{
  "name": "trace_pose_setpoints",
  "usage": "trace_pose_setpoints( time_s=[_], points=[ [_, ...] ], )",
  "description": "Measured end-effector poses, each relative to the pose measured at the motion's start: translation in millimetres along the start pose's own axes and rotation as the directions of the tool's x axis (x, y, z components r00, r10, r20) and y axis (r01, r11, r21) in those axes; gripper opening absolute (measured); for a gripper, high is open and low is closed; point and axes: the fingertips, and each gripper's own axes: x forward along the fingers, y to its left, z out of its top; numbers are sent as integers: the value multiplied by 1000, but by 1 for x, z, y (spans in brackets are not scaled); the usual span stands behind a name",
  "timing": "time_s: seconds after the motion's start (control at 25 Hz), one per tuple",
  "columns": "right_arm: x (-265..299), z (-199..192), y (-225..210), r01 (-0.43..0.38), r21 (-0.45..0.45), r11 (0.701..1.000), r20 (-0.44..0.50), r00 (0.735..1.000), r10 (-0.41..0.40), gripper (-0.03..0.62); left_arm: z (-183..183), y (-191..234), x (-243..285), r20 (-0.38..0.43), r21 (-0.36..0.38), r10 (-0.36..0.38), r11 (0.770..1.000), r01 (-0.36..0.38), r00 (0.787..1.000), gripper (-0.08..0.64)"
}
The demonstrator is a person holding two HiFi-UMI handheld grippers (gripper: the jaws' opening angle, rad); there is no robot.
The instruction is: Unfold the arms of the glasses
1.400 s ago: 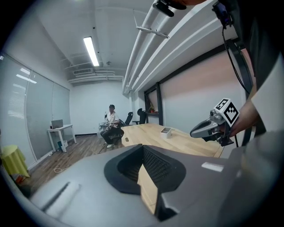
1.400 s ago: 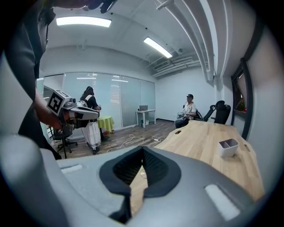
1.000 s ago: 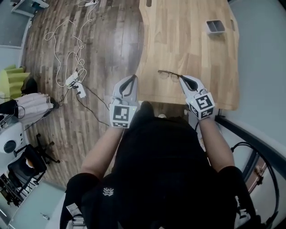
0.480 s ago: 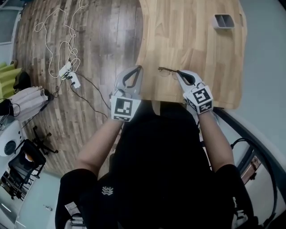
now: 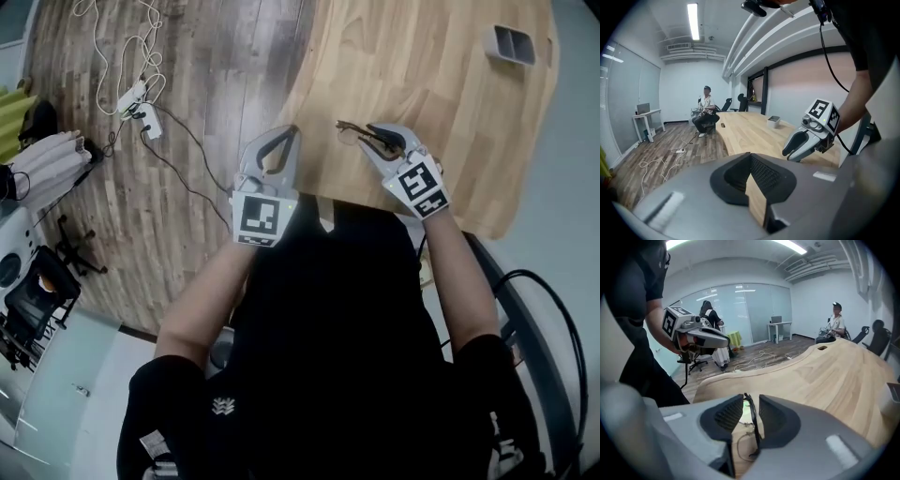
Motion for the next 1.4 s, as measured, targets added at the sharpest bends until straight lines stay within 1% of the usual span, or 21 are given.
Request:
trace_pose_setpoints(
  time_s=[0.16, 0.28, 0.36, 0.44, 0.56, 0.64, 0.76, 0.92, 1.08, 1.16, 1.24, 1.4],
  points=[
    [16, -4, -5, -24, -69, 997, -36, 999, 22, 95, -13, -8, 1, -30, -33, 18, 999, -19, 999, 6],
    [22, -8, 0, -57, -106, 993, -59, 997, 51, 95, -16, -12, -4, -40, -37, 23, 999, -24, 999, 6],
    [26, -12, 1, -72, -109, 991, -76, 995, 64, 95, -19, -11, -6, -48, -41, 27, 999, -29, 998, 6],
    [29, -15, 1, -77, -109, 991, -95, 993, 67, 80, -21, -8, -7, -53, -47, 35, 998, -37, 998, 6],
    [32, -19, -2, -78, -103, 992, -117, 991, 66, 67, -16, -9, -4, -41, -26, 25, 999, -26, 999, 6],
    [29, -18, -3, -74, -93, 993, -109, 992, 63, 20, -12, -13, -1, -35, -15, 8, 1000, -8, 999, 6],
    [25, -17, -2, -77, -94, 993, -86, 994, 69, 14, -14, -19, 6, -49, -10, -17, 1000, 16, 999, 6],
    [16, -10, 0, -72, -114, 991, -30, 997, 69, 14, -23, -34, 19, -86, -14, -91, 996, 90, 992, 6],
    [3, -1, 3, -51, -126, 991, 55, 997, 58, 14, -17, -50, 30, -61, -15, -164, 987, 163, 985, 51],
    [-4, 2, 4, -39, -127, 991, 93, 994, 51, 14, -16, -60, 37, -62, -32, -218, 976, 217, 974, 105],
    [-10, 4, 7, -34, -128, 991, 122, 991, 49, 14, -19, -71, 43, -73, -52, -273, 961, 270, 959, 141],
    [-18, 6, 11, -31, -134, 991, 162, 985, 52, 14, -27, -86, 53, -85, -84, -344, 938, 337, 935, 164]
  ],
)
